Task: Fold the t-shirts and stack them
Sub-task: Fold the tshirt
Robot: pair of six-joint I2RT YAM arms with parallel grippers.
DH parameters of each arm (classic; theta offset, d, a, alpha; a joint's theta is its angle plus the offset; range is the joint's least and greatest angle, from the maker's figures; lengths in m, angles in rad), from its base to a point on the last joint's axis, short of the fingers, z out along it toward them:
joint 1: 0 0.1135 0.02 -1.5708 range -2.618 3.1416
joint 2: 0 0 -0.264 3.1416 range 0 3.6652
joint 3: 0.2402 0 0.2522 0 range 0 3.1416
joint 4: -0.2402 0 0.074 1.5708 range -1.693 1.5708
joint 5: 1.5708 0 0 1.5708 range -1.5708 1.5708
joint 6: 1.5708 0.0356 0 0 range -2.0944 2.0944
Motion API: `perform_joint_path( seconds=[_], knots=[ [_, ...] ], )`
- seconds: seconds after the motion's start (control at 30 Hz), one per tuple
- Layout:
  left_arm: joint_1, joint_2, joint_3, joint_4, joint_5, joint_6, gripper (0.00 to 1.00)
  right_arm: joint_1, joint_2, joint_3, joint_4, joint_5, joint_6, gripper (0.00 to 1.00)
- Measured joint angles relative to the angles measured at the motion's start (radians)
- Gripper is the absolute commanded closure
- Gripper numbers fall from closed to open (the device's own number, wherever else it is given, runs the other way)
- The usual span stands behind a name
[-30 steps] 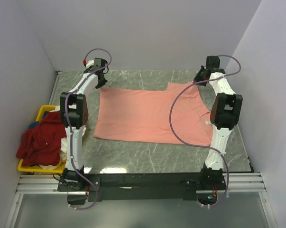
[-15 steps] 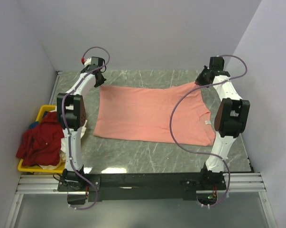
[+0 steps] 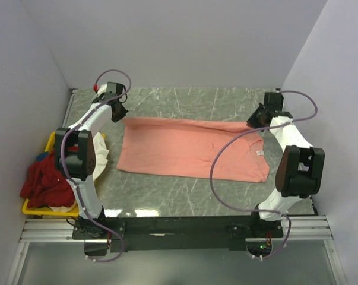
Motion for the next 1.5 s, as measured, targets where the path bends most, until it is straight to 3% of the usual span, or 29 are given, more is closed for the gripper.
perform_joint_path(
  seconds=[0.33, 1.07, 1.1, 1.17, 1.2, 1.23, 1.33, 1.5],
  knots=[
    [0.0, -0.135, -0.262, 0.016, 0.0, -0.06, 1.0, -0.005, -0.193, -0.272, 0.038, 0.061, 0.049, 1.0],
    [0.0, -0.237, -0.433, 0.067, 0.013, -0.13, 1.0, -0.037, -0.389, -0.484, 0.119, 0.036, 0.076, 1.0],
    [0.0, -0.247, -0.454, 0.079, 0.017, -0.134, 0.99, -0.04, -0.395, -0.503, 0.125, 0.029, 0.077, 0.95],
    [0.0, -0.273, -0.499, 0.102, 0.026, -0.142, 0.89, -0.046, -0.403, -0.54, 0.135, 0.018, 0.084, 0.84],
    [-0.001, -0.288, -0.523, 0.11, 0.03, -0.145, 0.72, -0.051, -0.407, -0.558, 0.137, 0.006, 0.087, 0.69],
    [0.0, -0.304, -0.546, 0.119, 0.036, -0.15, 0.65, -0.057, -0.412, -0.573, 0.137, 0.0, 0.095, 0.63],
    [0.0, -0.351, -0.597, 0.148, 0.053, -0.163, 0.58, -0.072, -0.438, -0.6, 0.137, -0.022, 0.092, 0.53],
    [-0.001, -0.41, -0.608, 0.167, 0.064, -0.167, 0.53, -0.074, -0.487, -0.6, 0.14, -0.037, 0.086, 0.53]
  ],
)
